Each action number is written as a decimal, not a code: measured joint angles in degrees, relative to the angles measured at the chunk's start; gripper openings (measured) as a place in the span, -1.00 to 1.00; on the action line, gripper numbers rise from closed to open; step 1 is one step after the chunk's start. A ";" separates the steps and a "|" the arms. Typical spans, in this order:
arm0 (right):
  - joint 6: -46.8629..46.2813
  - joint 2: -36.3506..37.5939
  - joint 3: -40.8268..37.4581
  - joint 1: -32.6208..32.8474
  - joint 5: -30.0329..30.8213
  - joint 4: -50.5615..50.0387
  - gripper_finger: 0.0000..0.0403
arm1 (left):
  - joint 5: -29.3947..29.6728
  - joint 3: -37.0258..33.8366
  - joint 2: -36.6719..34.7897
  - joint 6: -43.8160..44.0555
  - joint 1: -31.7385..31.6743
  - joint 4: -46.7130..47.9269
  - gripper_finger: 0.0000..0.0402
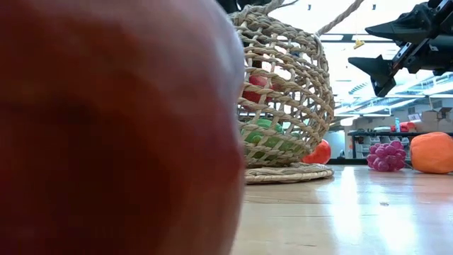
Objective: Build produce basket
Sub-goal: Put the pomegranate into the basket
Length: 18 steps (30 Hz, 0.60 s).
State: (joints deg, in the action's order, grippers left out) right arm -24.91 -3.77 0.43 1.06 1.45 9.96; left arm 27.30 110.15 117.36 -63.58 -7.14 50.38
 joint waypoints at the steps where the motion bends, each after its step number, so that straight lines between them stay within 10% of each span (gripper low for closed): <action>1: 0.00 0.04 0.00 0.00 0.00 -0.12 0.41 | -0.16 0.00 0.26 1.98 0.00 0.15 0.65; 18: 0.00 -0.33 0.00 -0.02 0.00 0.74 0.41 | -2.29 0.07 0.98 17.77 0.28 4.54 0.74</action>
State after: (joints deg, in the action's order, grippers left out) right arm -24.91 -4.10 0.43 1.04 1.45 10.70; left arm 25.01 110.21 118.34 -45.81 -6.85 54.92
